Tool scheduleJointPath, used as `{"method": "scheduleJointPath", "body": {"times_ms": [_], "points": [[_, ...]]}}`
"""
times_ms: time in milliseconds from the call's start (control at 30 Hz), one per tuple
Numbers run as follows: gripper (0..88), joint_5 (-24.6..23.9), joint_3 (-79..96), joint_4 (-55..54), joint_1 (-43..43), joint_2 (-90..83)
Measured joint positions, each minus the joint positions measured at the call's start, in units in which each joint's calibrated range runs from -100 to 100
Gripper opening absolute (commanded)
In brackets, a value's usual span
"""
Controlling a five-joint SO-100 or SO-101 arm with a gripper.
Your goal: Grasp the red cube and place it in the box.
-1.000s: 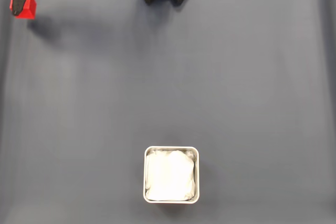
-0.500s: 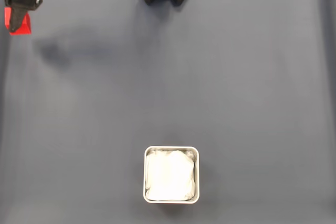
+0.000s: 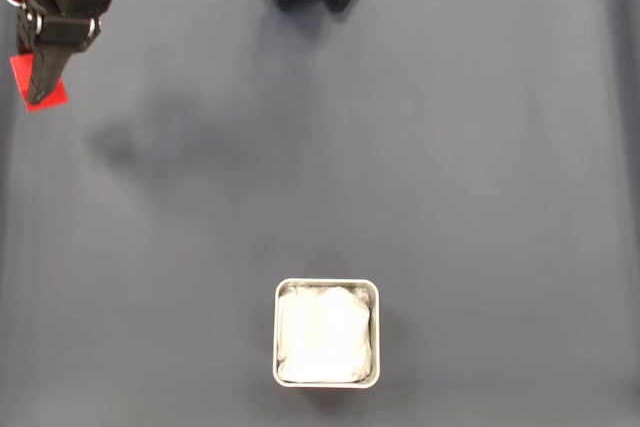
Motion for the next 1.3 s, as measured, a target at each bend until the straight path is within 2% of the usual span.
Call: {"method": "scheduleJointPath", "body": {"times_ms": [367, 1300], "points": [[7.0, 0.24, -5.97, 0.0, -7.79, 0.09], [6.9, 2.34, -22.6, 0.0, -24.41, 13.46]]}}
